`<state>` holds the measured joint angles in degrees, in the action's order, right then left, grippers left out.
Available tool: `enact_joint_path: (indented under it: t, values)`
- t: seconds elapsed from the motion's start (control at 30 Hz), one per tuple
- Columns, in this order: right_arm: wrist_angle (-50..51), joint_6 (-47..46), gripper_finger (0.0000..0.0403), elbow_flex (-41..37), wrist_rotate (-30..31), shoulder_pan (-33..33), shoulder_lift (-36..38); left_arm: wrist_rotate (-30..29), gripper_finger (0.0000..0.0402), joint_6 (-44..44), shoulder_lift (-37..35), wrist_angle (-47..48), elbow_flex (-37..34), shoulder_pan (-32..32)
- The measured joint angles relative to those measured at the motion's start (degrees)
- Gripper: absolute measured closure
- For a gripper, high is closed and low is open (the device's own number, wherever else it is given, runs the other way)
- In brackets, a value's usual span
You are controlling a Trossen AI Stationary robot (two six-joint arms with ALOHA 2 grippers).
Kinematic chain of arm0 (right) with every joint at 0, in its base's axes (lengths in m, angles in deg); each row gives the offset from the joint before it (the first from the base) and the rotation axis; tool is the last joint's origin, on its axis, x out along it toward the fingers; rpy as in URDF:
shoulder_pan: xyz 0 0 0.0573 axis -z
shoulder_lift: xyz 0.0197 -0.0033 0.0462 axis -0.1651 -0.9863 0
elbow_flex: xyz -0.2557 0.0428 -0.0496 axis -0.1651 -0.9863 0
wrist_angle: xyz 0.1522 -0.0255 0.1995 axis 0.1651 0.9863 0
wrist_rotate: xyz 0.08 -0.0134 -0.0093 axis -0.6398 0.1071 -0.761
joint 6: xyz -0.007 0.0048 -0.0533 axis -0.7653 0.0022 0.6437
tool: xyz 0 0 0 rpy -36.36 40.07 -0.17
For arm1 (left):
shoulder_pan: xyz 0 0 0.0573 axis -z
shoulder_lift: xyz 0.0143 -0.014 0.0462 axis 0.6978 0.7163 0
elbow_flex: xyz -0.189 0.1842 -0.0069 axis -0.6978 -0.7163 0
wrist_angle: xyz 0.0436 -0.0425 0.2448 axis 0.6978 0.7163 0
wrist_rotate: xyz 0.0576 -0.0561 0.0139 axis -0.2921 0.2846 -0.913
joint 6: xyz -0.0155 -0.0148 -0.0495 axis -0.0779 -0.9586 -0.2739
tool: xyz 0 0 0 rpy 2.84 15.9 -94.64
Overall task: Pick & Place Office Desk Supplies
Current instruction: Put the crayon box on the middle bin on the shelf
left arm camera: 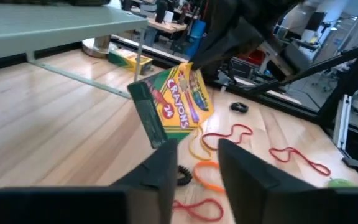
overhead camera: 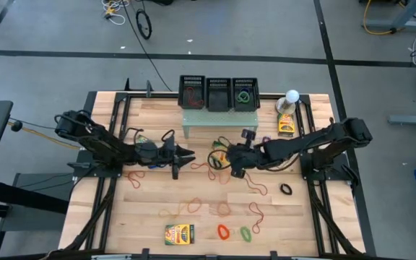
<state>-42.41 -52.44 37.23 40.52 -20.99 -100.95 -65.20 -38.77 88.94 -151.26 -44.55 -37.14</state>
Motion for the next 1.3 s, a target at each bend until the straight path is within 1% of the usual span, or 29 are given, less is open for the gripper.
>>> enact_joint_path:
  t: [0.07,0.13,0.2,0.33,0.43,0.53,0.67,0.8,0.93,1.07,1.13,1.17,1.2,1.27,1.3]
  values:
    - [-1.1,4.7,0.0402,0.9,1.4,-0.8,0.0,0.0,0.0238,0.4,1.5,-0.8,0.8,0.0]
    - [-2.2,8.7,0.0402,1.6,3.6,-1.8,0.0,0.1,0.0211,0.4,3.6,-3.7,0.8,0.0]
    - [-2.8,11.7,0.0403,2.7,5.8,-2.9,0.0,0.9,0.0190,0.2,6.3,-8.6,0.7,-0.3]
    - [-7.9,14.8,0.0403,2.9,6.1,-4.7,0.0,1.8,0.0167,-1.7,12.8,-20.1,0.7,-1.6]
    - [-11.2,17.6,0.0403,2.9,8.0,-6.2,0.0,3.8,0.0162,-4.4,17.2,-25.2,0.7,-2.8]
    - [-12.7,18.2,0.0403,2.9,8.4,-7.1,0.0,6.8,0.0161,-4.9,19.0,-24.7,2.1,-3.4]
    - [-12.9,18.5,0.0403,2.9,10.5,-7.7,0.2,11.3,0.0161,-2.5,19.4,-24.1,4.9,-2.2]
    - [-13.3,18.4,0.0403,2.9,10.1,-7.7,0.1,12.2,0.0161,-1.0,19.3,-25.3,5.9,-0.9]
    - [-13.6,18.4,0.0403,2.9,9.7,-7.7,0.1,11.0,0.0161,-1.8,19.2,-25.2,5.5,-1.4]
    - [-14.0,18.2,0.0403,2.9,9.7,-7.7,0.1,11.7,0.0161,-2.4,19.2,-25.1,5.5,-1.7]
    - [-14.1,15.7,0.0403,2.9,8.8,-7.6,0.1,12.7,0.0162,-1.6,19.2,-25.1,5.4,-1.9]
    - [-14.0,12.4,0.0403,2.9,7.4,-7.3,0.1,13.3,0.0165,-1.0,19.2,-25.1,5.3,-2.0]
    - [-13.5,7.3,0.0403,2.9,5.0,-6.8,0.1,13.6,0.0169,-0.4,19.2,-25.0,5.1,-2.0]
    - [-11.6,-7.3,0.0399,2.8,-1.0,-5.1,0.1,14.0,0.0182,0.3,19.2,-25.0,4.5,-1.9]
    - [-12.2,-15.1,0.0394,1.8,-2.8,-4.3,0.1,14.1,0.0191,0.7,19.2,-25.0,4.2,-1.9]
